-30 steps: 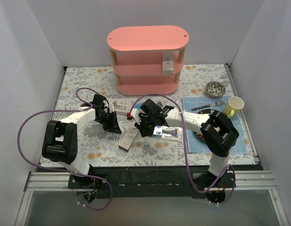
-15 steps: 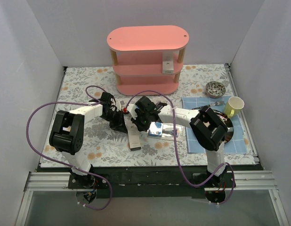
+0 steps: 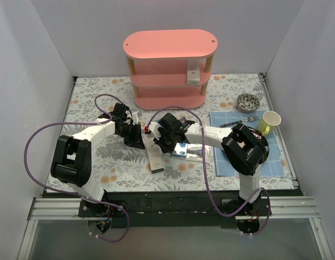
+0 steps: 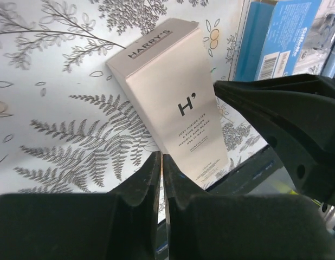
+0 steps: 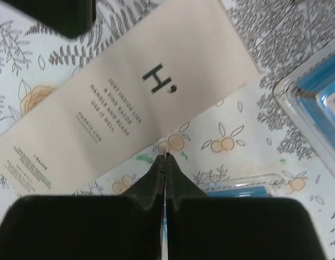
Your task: Place and organize the shaving razors onto the shelf
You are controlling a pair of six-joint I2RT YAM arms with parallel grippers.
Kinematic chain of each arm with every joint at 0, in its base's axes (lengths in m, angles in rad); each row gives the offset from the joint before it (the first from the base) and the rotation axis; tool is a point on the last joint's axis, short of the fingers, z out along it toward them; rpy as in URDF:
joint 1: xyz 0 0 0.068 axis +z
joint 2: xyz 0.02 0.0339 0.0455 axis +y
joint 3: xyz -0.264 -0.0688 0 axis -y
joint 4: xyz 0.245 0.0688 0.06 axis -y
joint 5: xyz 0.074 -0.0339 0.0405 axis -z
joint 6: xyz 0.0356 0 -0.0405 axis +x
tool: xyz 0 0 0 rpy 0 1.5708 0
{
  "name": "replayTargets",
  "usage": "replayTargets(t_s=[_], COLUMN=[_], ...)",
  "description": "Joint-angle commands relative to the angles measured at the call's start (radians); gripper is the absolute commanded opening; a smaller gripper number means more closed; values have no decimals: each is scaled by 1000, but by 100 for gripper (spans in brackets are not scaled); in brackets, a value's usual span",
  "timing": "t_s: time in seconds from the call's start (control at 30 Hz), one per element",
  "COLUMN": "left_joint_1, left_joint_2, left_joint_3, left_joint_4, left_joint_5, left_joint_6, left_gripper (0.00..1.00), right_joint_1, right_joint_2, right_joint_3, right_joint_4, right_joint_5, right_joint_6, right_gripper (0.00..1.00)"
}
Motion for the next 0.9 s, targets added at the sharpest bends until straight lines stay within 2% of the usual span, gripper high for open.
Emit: replayTargets(t_s=[0.0, 0.1, 0.23, 0.3, 0.4, 0.67, 0.87], left_joint_1=[21, 94, 232, 309, 363, 388, 408], left_joint_2=[-90, -122, -144, -150, -164, -280, -343], left_joint_3=[10, 51, 134, 183, 229, 168, 109], left_joint_4=[-34, -48, -46, -34, -26, -22, -22], left_joint_5=[-119, -237, -246, -242, -248, -261, -229], left_joint_6=[33, 11, -13, -21, -10, 8, 13], left_gripper=[5, 0, 0, 0, 0, 2, 8], right_joint_1=[8, 14, 55, 88, 132, 183, 160], right_joint_2=[-100, -143, -160, -134, -68, 138, 72], right_joint_3=[-56, -90, -120, -98, -17, 328, 312], right_joint_4=[-45, -93, -95, -99, -102, -12, -45], right_joint_5=[-60, -127, -157, -176, -232, -247, -216], right_joint_6=[-23, -39, -48, -52, -51, 15, -42], right_gripper=[1, 1, 1, 1, 1, 1, 3])
